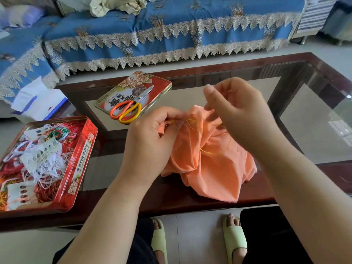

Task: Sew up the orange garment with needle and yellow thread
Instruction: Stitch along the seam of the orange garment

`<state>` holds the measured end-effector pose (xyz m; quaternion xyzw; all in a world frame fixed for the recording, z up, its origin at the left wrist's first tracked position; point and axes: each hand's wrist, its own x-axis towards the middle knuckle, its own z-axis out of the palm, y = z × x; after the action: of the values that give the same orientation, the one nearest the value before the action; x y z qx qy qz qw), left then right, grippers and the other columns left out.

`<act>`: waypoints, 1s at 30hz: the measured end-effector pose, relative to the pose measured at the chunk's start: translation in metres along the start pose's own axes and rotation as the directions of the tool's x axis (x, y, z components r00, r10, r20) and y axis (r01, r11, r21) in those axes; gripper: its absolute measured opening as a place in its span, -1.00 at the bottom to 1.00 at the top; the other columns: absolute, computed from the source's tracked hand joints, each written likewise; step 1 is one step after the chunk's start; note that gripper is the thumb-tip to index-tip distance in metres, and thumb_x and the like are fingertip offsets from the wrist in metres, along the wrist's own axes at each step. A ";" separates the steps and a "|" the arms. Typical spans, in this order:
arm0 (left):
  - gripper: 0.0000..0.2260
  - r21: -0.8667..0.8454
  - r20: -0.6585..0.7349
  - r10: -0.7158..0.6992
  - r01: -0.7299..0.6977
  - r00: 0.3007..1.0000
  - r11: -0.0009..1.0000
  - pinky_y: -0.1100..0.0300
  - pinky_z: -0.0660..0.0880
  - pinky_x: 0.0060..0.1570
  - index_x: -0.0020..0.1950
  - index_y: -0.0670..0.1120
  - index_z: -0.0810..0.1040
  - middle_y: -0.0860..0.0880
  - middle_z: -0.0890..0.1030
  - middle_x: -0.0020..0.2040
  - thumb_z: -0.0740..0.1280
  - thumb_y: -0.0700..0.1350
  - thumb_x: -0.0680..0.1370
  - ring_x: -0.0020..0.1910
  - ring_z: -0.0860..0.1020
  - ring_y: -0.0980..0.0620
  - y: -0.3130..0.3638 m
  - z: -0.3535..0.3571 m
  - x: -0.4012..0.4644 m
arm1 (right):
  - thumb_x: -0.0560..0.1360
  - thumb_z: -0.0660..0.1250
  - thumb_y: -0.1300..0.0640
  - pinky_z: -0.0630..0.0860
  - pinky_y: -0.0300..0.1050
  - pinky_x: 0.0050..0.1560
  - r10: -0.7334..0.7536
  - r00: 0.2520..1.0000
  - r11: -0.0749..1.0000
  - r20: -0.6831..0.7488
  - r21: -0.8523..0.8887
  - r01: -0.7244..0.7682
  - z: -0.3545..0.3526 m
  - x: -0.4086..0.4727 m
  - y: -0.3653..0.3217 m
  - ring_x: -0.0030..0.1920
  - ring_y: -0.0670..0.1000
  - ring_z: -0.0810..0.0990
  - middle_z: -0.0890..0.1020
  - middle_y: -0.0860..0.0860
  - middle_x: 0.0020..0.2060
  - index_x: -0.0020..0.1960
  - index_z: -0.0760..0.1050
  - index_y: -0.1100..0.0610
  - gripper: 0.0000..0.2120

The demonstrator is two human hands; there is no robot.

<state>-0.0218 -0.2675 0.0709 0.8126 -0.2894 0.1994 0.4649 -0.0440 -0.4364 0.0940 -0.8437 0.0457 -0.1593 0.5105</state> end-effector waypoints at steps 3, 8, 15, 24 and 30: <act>-0.90 0.002 0.066 0.023 -0.023 0.998 1.000 0.42 0.53 -0.11 0.03 -0.10 0.64 0.21 0.61 -0.10 0.37 -0.17 0.55 -0.05 0.60 0.25 0.000 0.004 -0.002 | 0.51 0.22 -0.25 0.60 0.00 -0.12 0.078 0.985 0.994 0.152 -0.092 -0.064 0.002 0.002 0.005 -0.27 0.04 0.61 0.65 0.18 -0.21 -0.14 0.63 0.04 -0.60; -0.87 -0.003 0.142 0.037 -0.037 0.989 0.999 0.47 0.49 -0.07 0.03 -0.03 0.61 0.28 0.58 -0.07 0.34 -0.21 0.54 -0.01 0.59 0.29 0.001 0.007 -0.003 | 0.55 0.32 0.03 0.58 -0.07 0.03 0.134 0.946 0.964 0.294 0.184 -0.194 0.010 0.000 0.006 -0.18 0.01 0.62 0.69 0.04 -0.25 -0.19 0.66 0.04 -0.78; -0.88 -0.210 0.254 -0.106 0.162 0.962 0.964 0.45 0.47 -0.07 -0.08 0.06 0.61 0.26 0.65 -0.14 0.37 -0.17 0.52 -0.06 0.61 0.26 0.005 0.004 0.000 | 0.67 0.05 0.16 0.48 -0.22 -0.50 0.234 0.948 0.504 0.218 0.806 -0.310 -0.002 0.018 0.011 -0.50 -0.03 0.50 0.65 0.07 -0.27 -0.14 0.35 0.16 -0.77; -0.80 -0.333 0.390 -0.201 0.341 0.899 0.879 0.29 0.54 -0.09 -0.07 0.06 0.59 0.13 0.67 -0.16 0.34 -0.25 0.54 -0.11 0.64 0.13 -0.003 0.001 0.000 | 0.61 0.01 0.15 0.07 -0.47 -0.65 0.113 0.665 0.685 0.738 0.427 -0.590 -0.035 0.029 0.031 -0.75 -0.17 0.15 0.65 0.16 -0.39 -0.17 0.28 0.13 -0.80; -0.80 -0.344 0.404 -0.205 0.356 0.891 0.869 0.27 0.55 -0.08 -0.08 0.09 0.61 0.12 0.67 -0.15 0.37 -0.24 0.53 -0.10 0.64 0.12 -0.004 0.000 0.000 | 0.61 -0.01 0.14 0.15 -0.45 -0.69 -0.078 0.487 0.560 0.870 0.442 -0.700 -0.038 0.040 0.050 -0.73 -0.20 0.26 0.67 0.19 -0.33 -0.15 0.26 0.14 -0.81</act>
<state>-0.0190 -0.2661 0.0679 0.7531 -0.2803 -0.0864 0.5889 -0.0139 -0.5020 0.0754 -0.4845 -0.0941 0.3564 0.7934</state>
